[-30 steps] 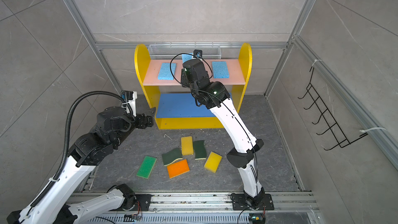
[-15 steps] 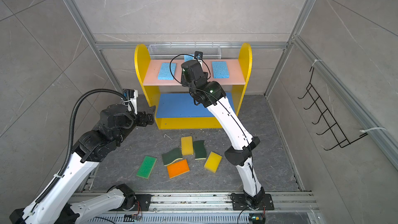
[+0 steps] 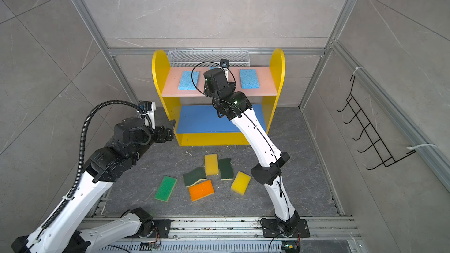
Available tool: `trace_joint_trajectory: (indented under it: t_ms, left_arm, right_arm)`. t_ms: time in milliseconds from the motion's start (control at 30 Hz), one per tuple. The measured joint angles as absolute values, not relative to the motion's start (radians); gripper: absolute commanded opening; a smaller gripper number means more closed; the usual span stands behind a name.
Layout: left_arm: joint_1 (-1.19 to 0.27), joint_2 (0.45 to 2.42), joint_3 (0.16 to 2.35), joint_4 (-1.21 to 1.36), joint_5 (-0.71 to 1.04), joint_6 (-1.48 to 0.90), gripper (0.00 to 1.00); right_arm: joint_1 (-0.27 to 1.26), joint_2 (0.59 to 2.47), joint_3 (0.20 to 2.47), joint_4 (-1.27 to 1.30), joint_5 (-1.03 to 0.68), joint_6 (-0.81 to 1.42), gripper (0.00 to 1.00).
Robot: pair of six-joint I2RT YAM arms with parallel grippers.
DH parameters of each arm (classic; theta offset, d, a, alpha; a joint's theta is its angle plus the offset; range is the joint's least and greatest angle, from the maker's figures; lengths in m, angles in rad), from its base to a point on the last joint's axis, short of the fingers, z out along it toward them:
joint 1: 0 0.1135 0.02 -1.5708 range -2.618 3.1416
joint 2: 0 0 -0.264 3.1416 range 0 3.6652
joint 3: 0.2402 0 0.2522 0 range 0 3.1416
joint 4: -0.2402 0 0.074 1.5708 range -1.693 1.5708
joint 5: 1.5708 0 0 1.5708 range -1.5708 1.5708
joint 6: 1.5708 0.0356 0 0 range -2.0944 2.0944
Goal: Place and organize the cleaning sponges onto the shelf
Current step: 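Lower the sponge onto the pink shelf between the others and open the right gripper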
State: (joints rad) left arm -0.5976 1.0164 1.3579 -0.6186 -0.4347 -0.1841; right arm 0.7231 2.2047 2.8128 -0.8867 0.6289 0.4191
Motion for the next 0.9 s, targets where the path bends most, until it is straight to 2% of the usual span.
trace_joint_trajectory:
  t_ms: [233, 600, 900]
  left_arm:
    - [-0.593, 1.016, 1.352, -0.619, -0.434, -0.187, 0.98]
    - [-0.589, 1.006, 1.347, -0.619, -0.424, -0.191, 0.97]
    - [-0.589, 0.977, 1.346, -0.62, -0.408, -0.209, 0.97]
  right_arm:
    - [0.721, 2.205, 2.815, -0.882, 0.609, 0.423, 0.91]
    - [0.717, 2.188, 2.814, -0.906, 0.533, 0.422, 0.91]
    - [0.72, 2.022, 2.636, -0.938, 0.455, 0.38, 0.91]
